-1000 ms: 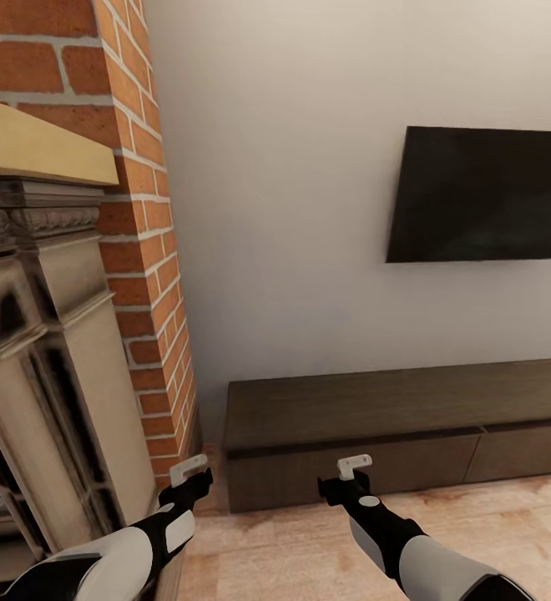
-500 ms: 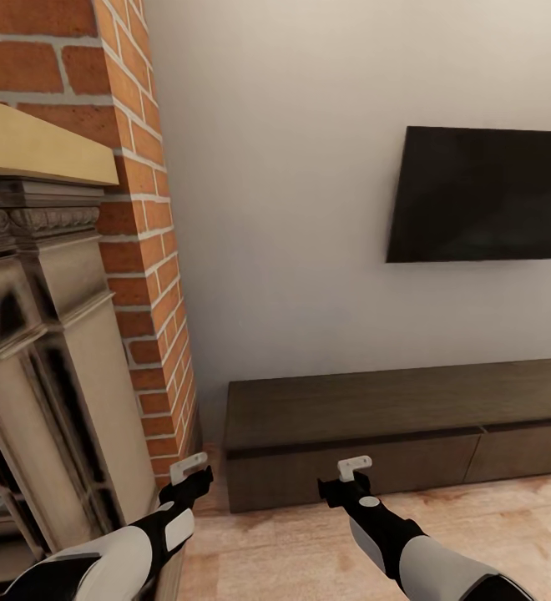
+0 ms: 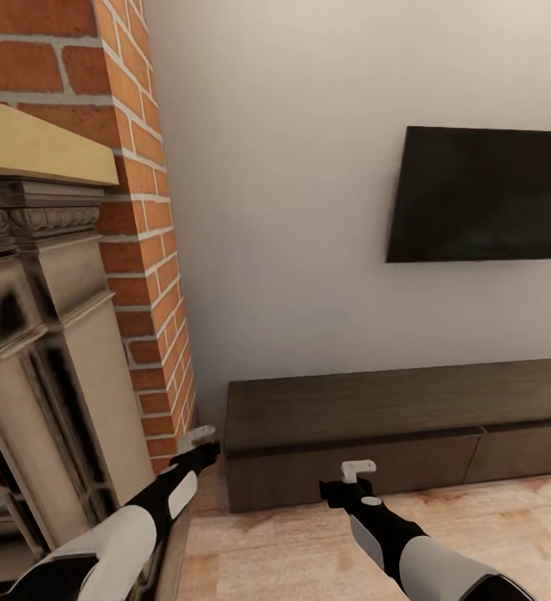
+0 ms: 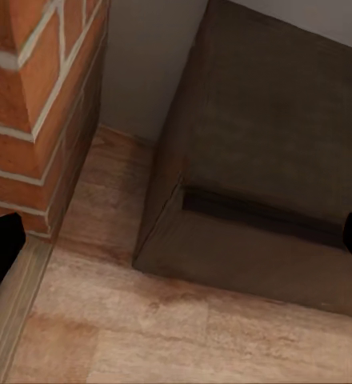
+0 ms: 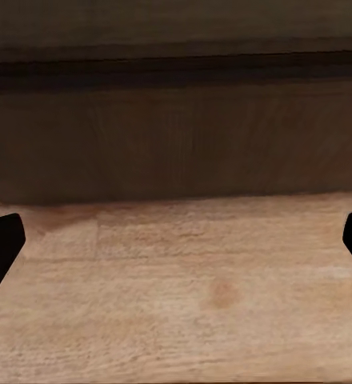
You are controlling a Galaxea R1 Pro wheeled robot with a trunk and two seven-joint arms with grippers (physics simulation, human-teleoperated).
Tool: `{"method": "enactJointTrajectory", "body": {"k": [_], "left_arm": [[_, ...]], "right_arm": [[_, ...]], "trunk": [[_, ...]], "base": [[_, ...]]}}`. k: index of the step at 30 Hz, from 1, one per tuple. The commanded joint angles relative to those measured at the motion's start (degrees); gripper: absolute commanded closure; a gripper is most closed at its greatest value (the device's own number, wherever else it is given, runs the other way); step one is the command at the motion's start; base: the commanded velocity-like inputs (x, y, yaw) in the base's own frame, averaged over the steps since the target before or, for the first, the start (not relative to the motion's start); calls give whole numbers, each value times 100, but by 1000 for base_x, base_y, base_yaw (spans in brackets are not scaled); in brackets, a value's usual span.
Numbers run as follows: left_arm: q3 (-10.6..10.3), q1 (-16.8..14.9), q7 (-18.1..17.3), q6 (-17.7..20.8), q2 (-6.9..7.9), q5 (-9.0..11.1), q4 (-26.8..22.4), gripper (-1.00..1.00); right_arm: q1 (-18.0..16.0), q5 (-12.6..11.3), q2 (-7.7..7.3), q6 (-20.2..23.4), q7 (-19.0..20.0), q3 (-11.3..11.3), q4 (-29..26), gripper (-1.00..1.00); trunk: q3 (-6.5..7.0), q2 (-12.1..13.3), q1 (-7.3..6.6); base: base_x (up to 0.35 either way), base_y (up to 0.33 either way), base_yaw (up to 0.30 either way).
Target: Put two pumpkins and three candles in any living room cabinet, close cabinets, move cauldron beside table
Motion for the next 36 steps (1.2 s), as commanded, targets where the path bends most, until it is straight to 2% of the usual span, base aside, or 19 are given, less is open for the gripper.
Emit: {"method": "enactJointTrajectory", "body": {"k": [1,4,7,10,12,15,16,18,20,22,23,24,25,26,29,30,31,32,36], "left_arm": [[43,-5,-7,115,-24,-5,-146,-100],[31,-5,-31,589,-107,-5,-705,-100],[19,-5,-62,1265,-188,-6,-1453,-100],[16,-4,-145,1570,-226,-2,-1795,-100],[15,-3,-321,1836,-250,1,-2119,-100],[14,-3,-883,2468,-274,7,-2763,-100],[14,-3,-985,2607,-279,8,-2885,-100],[14,-3,-1351,3178,-310,15,-3373,-100],[14,-3,-1598,3558,-336,56,-3745,-100],[11,-3,-1895,3974,-357,231,-4236,-100],[-22,-3,-2060,4273,-362,445,-4591,-100],[-55,-3,-2097,4376,-364,522,-4706,-100],[-165,-3,-2150,4584,-363,676,-4933,-100],[-414,-3,-2196,4876,-363,911,-5285,-100],[-766,-3,-2221,5179,-363,1240,-5773,-100],[-969,-3,-2224,5364,-363,1502,-6111,-100],[-1058,-3,-2225,5483,-362,1680,-6291,-100],[-1115,-3,-2226,5596,-362,1860,-6443,-100],[-1202,-3,-2220,5817,-356,2363,-6734,-100]], "right_arm": [[-3,-113,0,-24,-36,49,4,-100],[-4,-252,1,-37,-113,47,0,-100],[-6,-351,1,-53,-221,34,-4,-100],[-5,-388,1,-42,-242,-53,-4,-100],[-6,-521,1,-18,-253,-336,-4,-100],[-11,-1031,4,211,-267,-1145,-5,-100],[-12,-1096,5,287,-269,-1233,-5,-100],[-15,-1264,3,592,-270,-1446,-8,-100],[-15,-1332,2,732,-267,-1526,-15,-100],[-19,-1452,10,811,-266,-1579,-19,-100],[-29,-1637,11,838,-265,-1597,-22,-100],[-34,-1718,13,845,-265,-1600,-24,-100],[-43,-1901,15,855,-265,-1606,-27,-100],[-59,-2195,17,862,-263,-1610,-31,-100],[-76,-2574,12,863,-225,-1613,-61,-100],[-101,-2827,8,863,-182,-1614,-151,-100],[-128,-2984,9,863,-158,-1615,-238,-100],[-154,-3129,9,860,-142,-1615,-326,-100],[-202,-3433,13,826,-36,-1615,-611,-100]], "trunk": [[-6,-3,-1],[-6,-3,-1],[-6,-3,-1],[-6,-3,-1],[-6,-3,-1],[-6,-3,-1],[-6,-3,-1],[-6,-3,-1],[-6,-3,-1],[-6,-3,-1],[-6,-3,-1],[-6,-3,-1],[-6,-3,-1],[-6,-3,-1],[-6,-3,-1],[-6,-3,-1],[-6,-3,-1],[-6,-3,-1],[-6,-3,-1]], "base": [[0,0,0],[0,0,0],[0,0,0],[0,0,0],[0,0,0],[0,0,0],[0,0,0],[0,0,0],[0,0,0],[0,0,0],[0,0,0],[0,0,0],[0,0,0],[0,0,0],[0,0,0],[0,0,0],[0,0,0],[0,0,0],[0,0,0]]}}
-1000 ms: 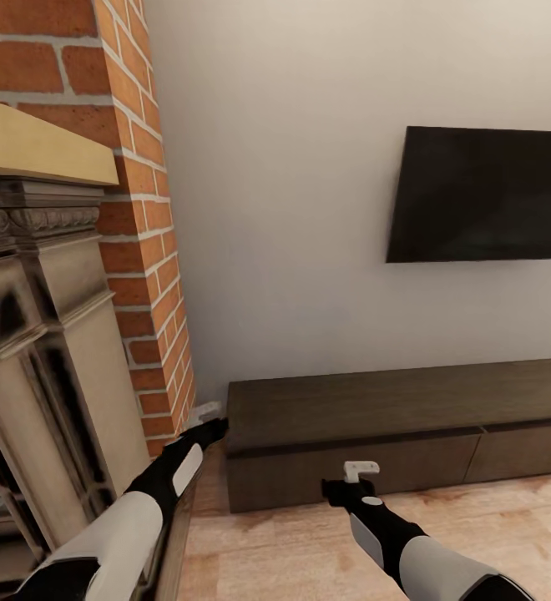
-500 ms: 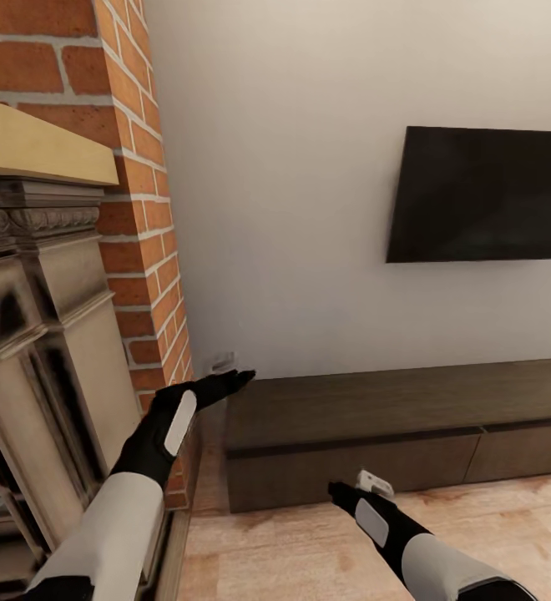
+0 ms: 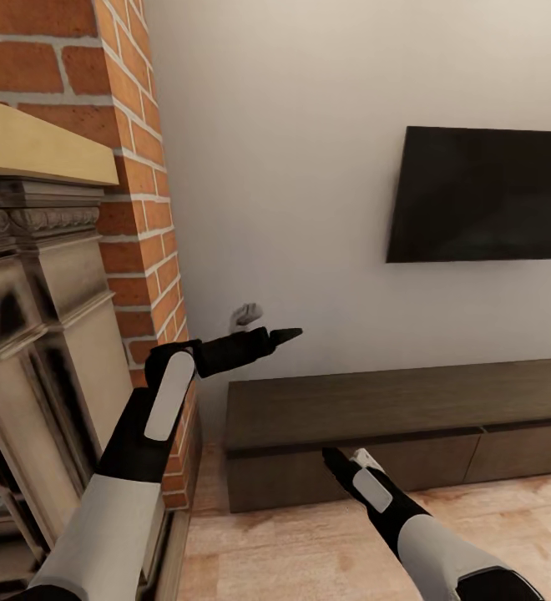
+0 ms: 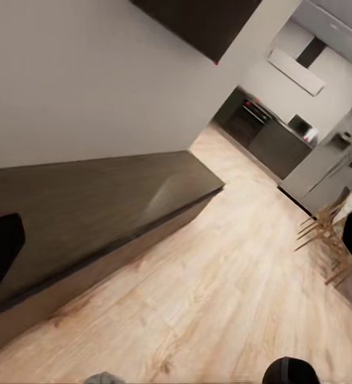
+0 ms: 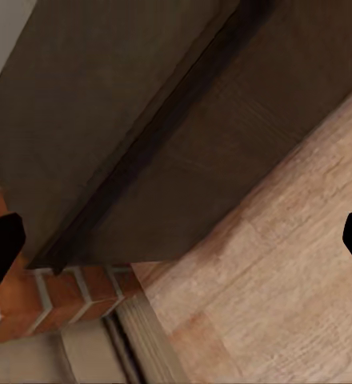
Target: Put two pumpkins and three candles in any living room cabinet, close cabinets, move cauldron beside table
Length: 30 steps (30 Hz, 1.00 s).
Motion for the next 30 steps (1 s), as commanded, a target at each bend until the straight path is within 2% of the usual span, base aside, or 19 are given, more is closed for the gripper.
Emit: {"method": "enactJointTrajectory", "body": {"k": [1,5,11,14,15,17,21,23,27,30], "left_arm": [[0,-4,-40,34,-2,6,-20,-100],[-39,-4,-31,72,-7,256,-75,-100],[-163,-4,-31,59,-9,431,-92,-100],[-199,-4,-83,46,-9,497,-94,-100],[-222,-4,-200,38,-9,523,-95,-100],[-236,-4,-455,31,-5,539,-95,-100],[-218,-4,-898,23,4,550,-95,-100],[-210,-4,-1009,22,6,554,-95,-100],[-208,-4,-1104,21,1,585,-95,-100],[-219,-4,-1120,16,-6,752,-88,-100]], "right_arm": [[-4,-57,-3,3,-7,43,-57,-100],[-21,-121,-5,-275,383,41,-202,-100],[-25,-176,-7,-554,567,22,-351,-100],[-26,-399,-4,-598,606,-71,-431,-100],[-26,-597,0,-611,646,-108,-515,-100],[-26,-798,1,-615,728,-134,-683,-100],[-26,-938,5,-572,872,-156,-855,-100],[-26,-971,7,-563,1005,-158,-892,-100],[-21,-1077,16,-577,1088,-161,-869,-100],[-18,-1262,24,-592,1146,-146,-810,-100]], "trunk": [[-7,-3,0],[-7,-3,0],[-7,-3,0],[-7,-3,0],[-7,-3,0],[-7,-3,0],[-7,-3,0],[-7,-3,0],[-78,-163,87],[-132,-283,153]], "base": [[0,0,0],[0,0,0],[0,0,0],[0,0,0],[0,0,0],[0,0,0],[0,0,0],[0,0,0],[0,0,0],[0,0,0]]}}
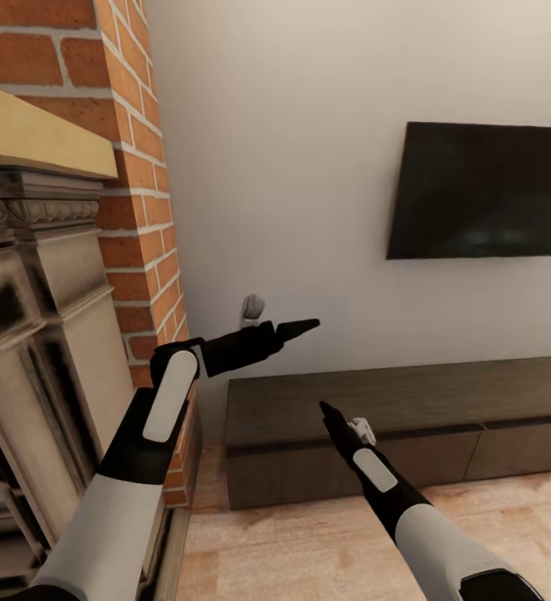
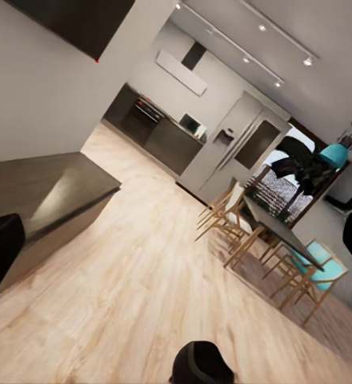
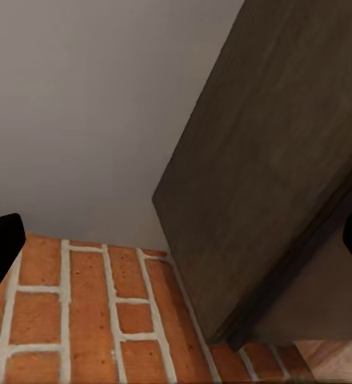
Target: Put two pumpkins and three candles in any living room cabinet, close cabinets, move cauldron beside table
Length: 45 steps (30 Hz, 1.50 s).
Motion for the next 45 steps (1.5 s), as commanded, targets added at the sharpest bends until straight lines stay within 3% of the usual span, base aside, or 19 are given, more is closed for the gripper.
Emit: {"method": "enactJointTrajectory", "body": {"k": [1,6,9,13,14,16,36,45], "left_arm": [[2,-4,-25,24,-4,40,4,-100],[-18,-4,-25,-74,-5,121,24,-100],[-24,-4,-29,-189,-5,131,31,-100],[-43,-4,-32,-264,-6,136,36,-100],[-242,-4,-33,-285,-6,140,37,-100],[-327,-4,-33,-293,-6,143,40,-100],[-424,-4,-24,-309,-14,155,123,-100],[-424,-4,-37,-309,-14,155,125,-100]], "right_arm": [[-4,-90,-2,10,91,24,22,-100],[-4,-150,-8,369,758,-8,241,-100],[-10,-224,-22,630,932,-58,480,-100],[-83,-713,-37,792,1024,-252,690,-100],[-216,-953,-47,816,1029,-298,817,-100],[-254,-1001,-53,818,1032,-309,892,-100],[-311,-1031,-57,795,1229,-308,590,-100],[-309,-1030,-78,-173,1396,-297,589,-100]], "trunk": [[-24,-44,22],[-114,-245,132],[-168,-365,197],[-240,-526,285],[-258,-566,307],[-294,-646,351],[-653,-1448,790],[-814,-1809,988]], "base": [[0,0,0],[0,0,0],[0,0,0],[0,0,0],[0,0,0],[0,0,0],[0,0,0],[0,0,0]]}}
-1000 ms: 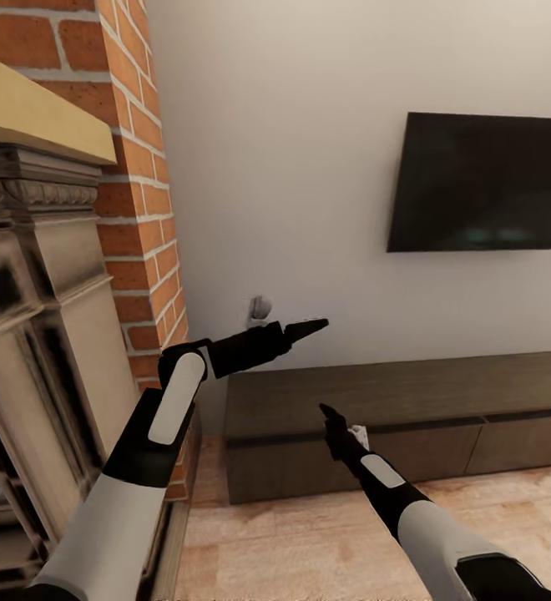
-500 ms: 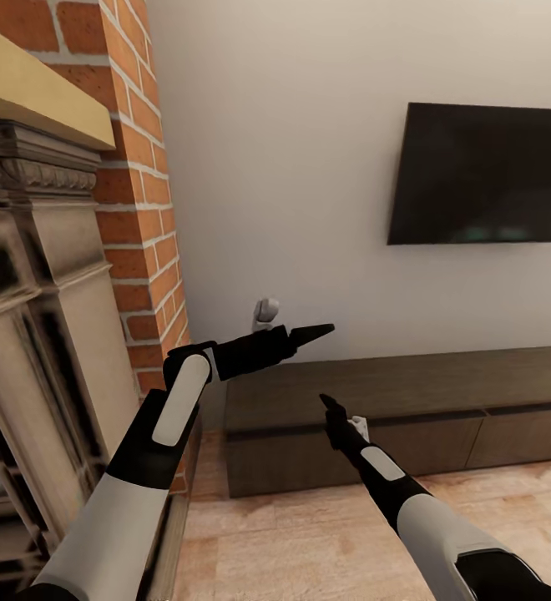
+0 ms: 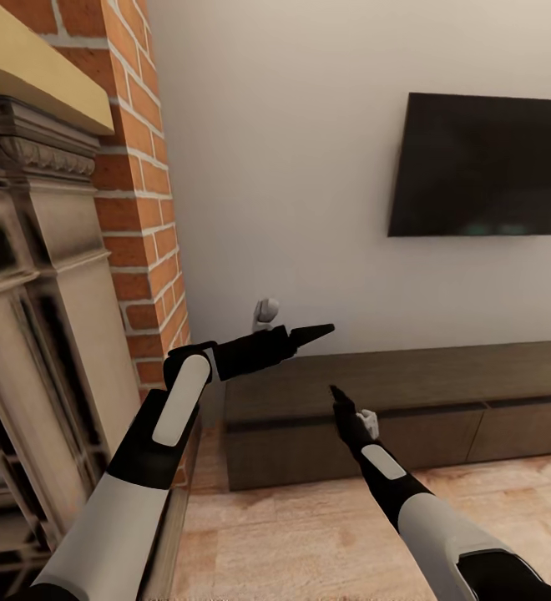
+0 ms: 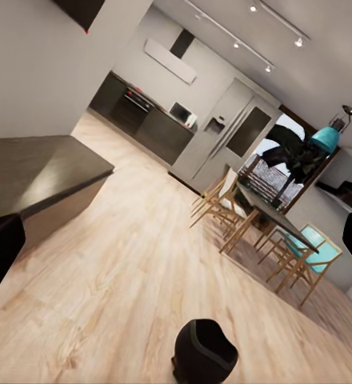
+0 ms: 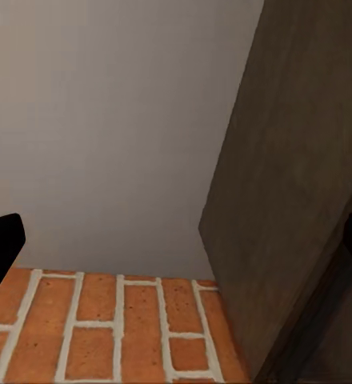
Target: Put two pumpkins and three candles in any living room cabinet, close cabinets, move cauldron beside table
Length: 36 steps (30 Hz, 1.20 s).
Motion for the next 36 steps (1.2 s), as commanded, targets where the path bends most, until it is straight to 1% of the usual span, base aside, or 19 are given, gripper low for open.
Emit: {"method": "enactJointTrajectory", "body": {"k": [1,3,15,17,18,19,29,32,36], "left_arm": [[6,-4,-17,30,-3,-1,1,-100],[6,-4,-23,32,-3,-1,1,-100],[6,-4,-38,35,-3,5,1,-100],[6,-4,-38,35,-3,31,1,-100],[5,-4,-38,30,4,115,1,-100],[5,-4,-38,30,5,127,1,-100],[6,-4,-38,34,10,146,1,-100],[6,-4,-38,31,14,144,4,-100],[6,-4,-38,-84,19,140,32,-100]], "right_arm": [[-4,-60,-4,-43,19,46,7,-100],[0,-60,-4,-107,22,47,8,-100],[1,-56,-14,-124,22,52,9,-100],[2,-58,-18,-124,22,54,9,-100],[2,-54,-21,-124,22,55,9,-100],[2,-54,-22,-124,22,55,10,-100],[2,-51,-44,-121,22,48,15,-100],[2,-51,-73,-123,22,53,20,-100],[2,-59,-83,-124,22,60,40,-100]], "trunk": [[-24,-44,21],[-60,-124,65],[-276,-606,329],[-312,-686,373],[-329,-726,395],[-347,-766,417],[-527,-1167,636],[-593,-1173,645],[-593,-1173,645]], "base": [[0,0,0],[0,0,0],[0,0,0],[0,0,0],[0,0,0],[0,0,0],[0,0,0],[0,0,0],[0,0,0]]}}
